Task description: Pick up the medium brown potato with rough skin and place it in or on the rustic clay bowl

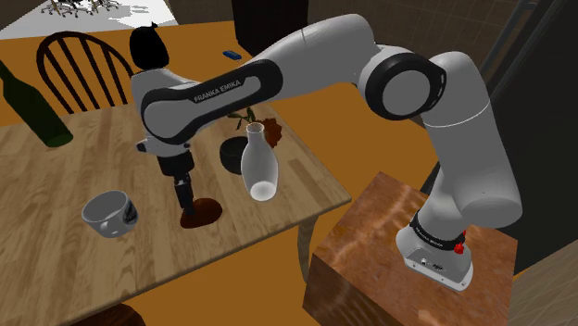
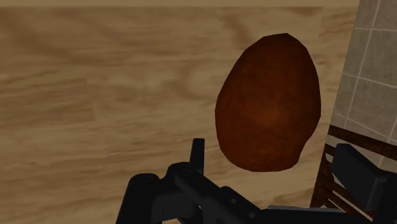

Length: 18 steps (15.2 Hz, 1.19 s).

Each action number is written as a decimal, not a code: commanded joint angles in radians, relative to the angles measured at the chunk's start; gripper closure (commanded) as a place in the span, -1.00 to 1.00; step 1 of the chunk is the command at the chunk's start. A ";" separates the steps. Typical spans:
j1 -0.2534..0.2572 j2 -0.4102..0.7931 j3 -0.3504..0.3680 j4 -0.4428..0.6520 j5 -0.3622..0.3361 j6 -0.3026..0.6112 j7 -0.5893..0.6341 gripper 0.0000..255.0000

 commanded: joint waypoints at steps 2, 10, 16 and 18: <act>0.003 0.006 0.000 -0.030 0.000 0.036 -0.004 -1.00; 0.005 0.009 0.001 -0.045 0.001 0.055 -0.005 -1.00; 0.005 0.009 0.001 -0.045 0.001 0.055 -0.005 1.00; 0.005 0.009 0.001 -0.046 0.001 0.055 -0.005 1.00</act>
